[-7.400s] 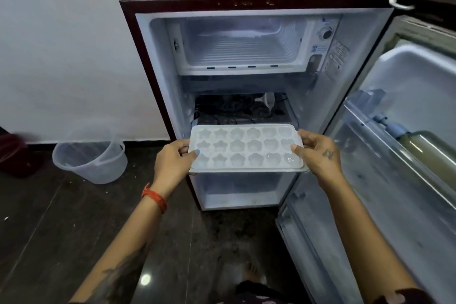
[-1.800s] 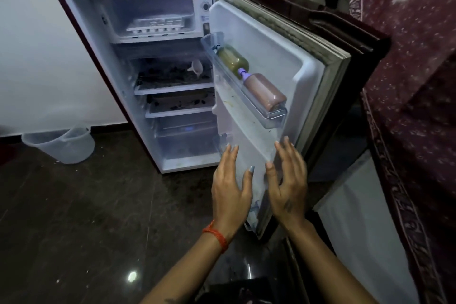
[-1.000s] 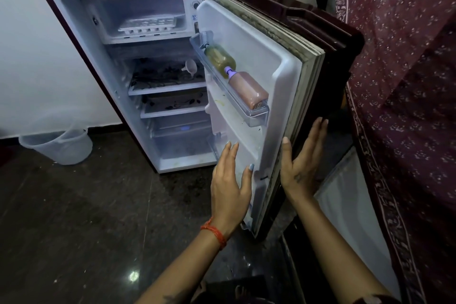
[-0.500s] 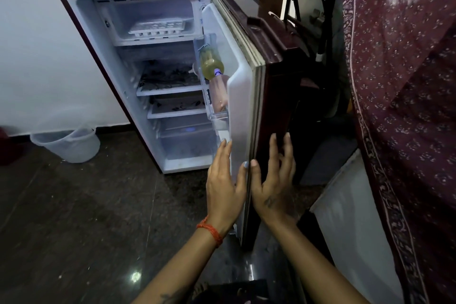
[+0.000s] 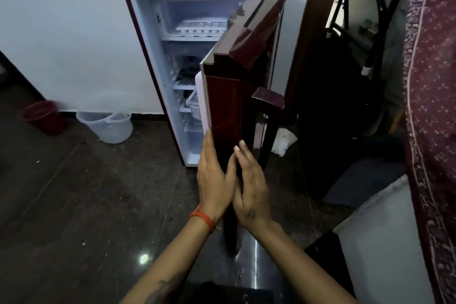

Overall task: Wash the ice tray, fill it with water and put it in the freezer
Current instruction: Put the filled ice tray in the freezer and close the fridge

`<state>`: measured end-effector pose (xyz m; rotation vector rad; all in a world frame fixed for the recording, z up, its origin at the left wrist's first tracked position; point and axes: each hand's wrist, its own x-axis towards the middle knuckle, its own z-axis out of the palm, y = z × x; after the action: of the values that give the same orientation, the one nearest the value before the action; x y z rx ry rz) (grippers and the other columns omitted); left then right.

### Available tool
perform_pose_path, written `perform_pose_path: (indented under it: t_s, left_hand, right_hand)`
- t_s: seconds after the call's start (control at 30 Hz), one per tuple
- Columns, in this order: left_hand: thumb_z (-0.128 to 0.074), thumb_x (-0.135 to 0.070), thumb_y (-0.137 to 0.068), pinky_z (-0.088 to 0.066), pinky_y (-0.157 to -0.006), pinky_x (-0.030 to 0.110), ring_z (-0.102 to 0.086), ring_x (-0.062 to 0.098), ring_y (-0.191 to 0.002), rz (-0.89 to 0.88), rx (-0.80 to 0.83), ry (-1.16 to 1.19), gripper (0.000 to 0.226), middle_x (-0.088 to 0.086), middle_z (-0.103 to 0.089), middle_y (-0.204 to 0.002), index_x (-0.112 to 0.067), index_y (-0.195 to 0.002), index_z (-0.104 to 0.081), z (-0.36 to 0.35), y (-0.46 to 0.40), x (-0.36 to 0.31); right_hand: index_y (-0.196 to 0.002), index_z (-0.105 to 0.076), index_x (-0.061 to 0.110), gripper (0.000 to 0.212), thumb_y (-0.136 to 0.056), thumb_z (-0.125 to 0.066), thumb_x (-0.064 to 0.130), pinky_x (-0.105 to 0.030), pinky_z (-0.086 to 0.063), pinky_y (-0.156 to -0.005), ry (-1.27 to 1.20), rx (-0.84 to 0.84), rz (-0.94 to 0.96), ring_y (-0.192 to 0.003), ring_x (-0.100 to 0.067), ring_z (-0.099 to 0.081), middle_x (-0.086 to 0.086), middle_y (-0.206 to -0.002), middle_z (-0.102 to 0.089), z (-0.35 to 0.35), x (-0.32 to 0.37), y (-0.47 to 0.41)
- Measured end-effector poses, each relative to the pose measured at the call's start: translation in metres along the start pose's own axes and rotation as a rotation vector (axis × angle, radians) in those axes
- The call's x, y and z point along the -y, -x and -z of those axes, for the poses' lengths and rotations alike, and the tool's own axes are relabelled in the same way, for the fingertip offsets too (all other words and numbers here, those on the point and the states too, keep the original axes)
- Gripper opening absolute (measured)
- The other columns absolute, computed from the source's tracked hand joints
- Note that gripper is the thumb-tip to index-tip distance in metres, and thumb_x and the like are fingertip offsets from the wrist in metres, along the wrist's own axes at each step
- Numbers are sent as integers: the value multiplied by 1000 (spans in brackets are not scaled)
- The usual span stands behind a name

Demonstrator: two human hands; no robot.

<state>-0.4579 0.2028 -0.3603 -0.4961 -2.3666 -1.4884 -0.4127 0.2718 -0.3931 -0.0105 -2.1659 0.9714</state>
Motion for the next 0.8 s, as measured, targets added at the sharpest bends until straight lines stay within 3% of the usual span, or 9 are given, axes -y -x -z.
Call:
perform_pose_path:
  t_s: [0.07,0.2,0.3,0.37,0.5,0.63,0.73,0.8]
  left_hand:
    - [-60,-21,-91,-36,-106,26,-37,8,-130,27,-29,-19,70,8,-40,-147,-16,-148,-20,7,-10,5]
    - [-62,-24,-90,-36,-109,33,-37,21,-136,68,-74,-41,74,11,-35,-151,-17,-149,-17,21,-30,19]
    - [-60,-26,-91,-37,-109,37,-36,24,-138,81,-95,-64,74,12,-33,-152,-19,-149,-15,31,-44,32]
    - [-58,-26,-92,-38,-109,41,-35,25,-138,91,-113,-77,73,13,-32,-152,-21,-148,-11,37,-52,40]
    - [-56,-21,-94,-35,-111,42,-30,25,-141,49,-166,-84,73,15,-25,-155,-23,-146,-5,46,-72,57]
    - [-56,-14,-92,-16,-116,27,-8,17,-145,-25,-220,-156,76,18,-6,-159,-7,-150,-6,56,-93,74]
    - [-53,-27,-93,-8,-119,40,-1,33,-147,-82,-213,-249,76,19,1,-158,-11,-150,-4,62,-107,82]
    - [-46,-37,-95,-4,-120,47,2,34,-147,-160,-192,-315,73,18,0,-158,-12,-150,-5,65,-117,86]
  right_hand:
    - [-141,-37,10,51,-91,-45,9,-29,-29,-114,-25,24,2,-139,-12,-33,-4,-149,-36,-7,3,-7]
    - [-135,-44,13,46,-89,-49,10,-18,-28,-109,3,-76,25,-128,-9,-40,-6,-138,-48,-17,7,-25]
    - [-133,-44,17,45,-89,-51,14,-14,-27,-105,27,-218,-4,-125,4,-32,-3,-132,-43,-25,9,-42]
    - [-135,-40,18,47,-89,-51,15,-14,-26,-106,17,-261,-41,-126,4,-29,-4,-133,-40,-34,10,-54]
    - [-145,-21,24,57,-94,-46,19,-10,-19,-109,-23,-133,-99,-132,8,-22,2,-143,-33,-58,9,-81]
    - [-146,-16,26,60,-95,-46,18,-1,-19,-103,-35,-75,-84,-124,22,-22,10,-138,-33,-85,11,-95]
    - [-146,-17,25,61,-94,-49,19,0,-21,-101,-31,-61,-63,-122,24,-25,11,-138,-33,-104,13,-103]
    - [-146,-16,29,60,-95,-46,22,-2,-23,-101,-23,-41,-59,-124,19,-28,12,-138,-34,-116,15,-110]
